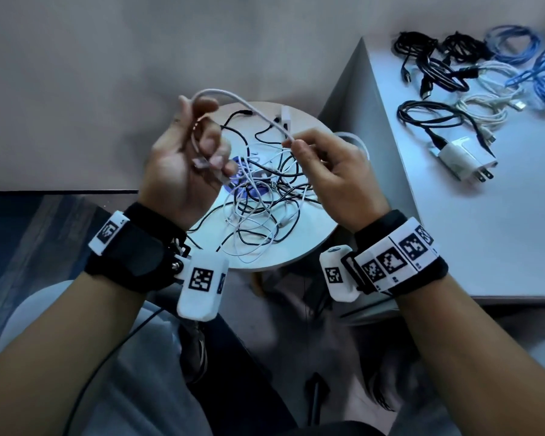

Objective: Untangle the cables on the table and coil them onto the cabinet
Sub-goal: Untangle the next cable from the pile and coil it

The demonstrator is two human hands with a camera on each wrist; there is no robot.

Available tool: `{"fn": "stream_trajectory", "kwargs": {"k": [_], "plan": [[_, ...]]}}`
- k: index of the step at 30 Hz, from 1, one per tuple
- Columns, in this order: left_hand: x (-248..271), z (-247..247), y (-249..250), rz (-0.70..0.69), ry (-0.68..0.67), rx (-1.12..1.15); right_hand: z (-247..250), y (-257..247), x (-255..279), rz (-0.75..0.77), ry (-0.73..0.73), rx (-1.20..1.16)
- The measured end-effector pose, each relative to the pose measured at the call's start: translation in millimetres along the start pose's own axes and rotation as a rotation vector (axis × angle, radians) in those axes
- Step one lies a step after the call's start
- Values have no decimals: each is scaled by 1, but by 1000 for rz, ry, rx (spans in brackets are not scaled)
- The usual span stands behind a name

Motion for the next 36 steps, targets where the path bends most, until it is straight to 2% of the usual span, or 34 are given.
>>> {"fn": "stream_trajectory", "kwargs": {"k": [2, 4, 9, 11, 12, 14, 17, 19, 22, 25, 28, 32, 36], "plan": [[1, 2, 1, 14, -20, 29, -3, 4, -1, -41, -11, 21], [4, 2, -4, 39, -36, -7, -15, 6, 2, -58, -99, 102], [2, 2, -2, 8, -21, -103, -53, 3, 23, -76, -541, 443], [1, 10, 3, -33, 34, -233, -55, -1, 26, -103, -630, 471], [0, 13, 4, -46, 59, -346, -53, -5, 26, -104, -630, 445], [3, 11, 0, -27, 69, -622, -44, -14, 21, -82, -542, 348], [6, 0, -20, 156, -81, -835, -23, -22, 10, 3, -295, 230], [9, -5, -33, 255, -182, -781, -12, -24, 5, 36, -167, 204], [13, -11, -45, 367, -242, -517, -5, -20, 3, 44, -65, 195], [17, -18, -52, 435, -219, -283, -9, -14, 4, -26, -103, 121], [17, -18, -55, 459, -189, -158, -14, -16, 4, -56, -114, 17], [19, -21, -57, 505, -206, -109, -23, -12, 4, -94, -135, -153], [19, -21, -56, 478, -164, -118, -25, -7, 3, -133, -163, -268]]}}
Point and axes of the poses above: each hand's wrist, its own x-axis away from the middle knuckle, its own z-axis out of the back of the hand, y = z × x, the point moved 7 cm from there along -x, towards the middle knuckle, and after that the axes turned 5 degrees about -y, right-handed, at the moved point
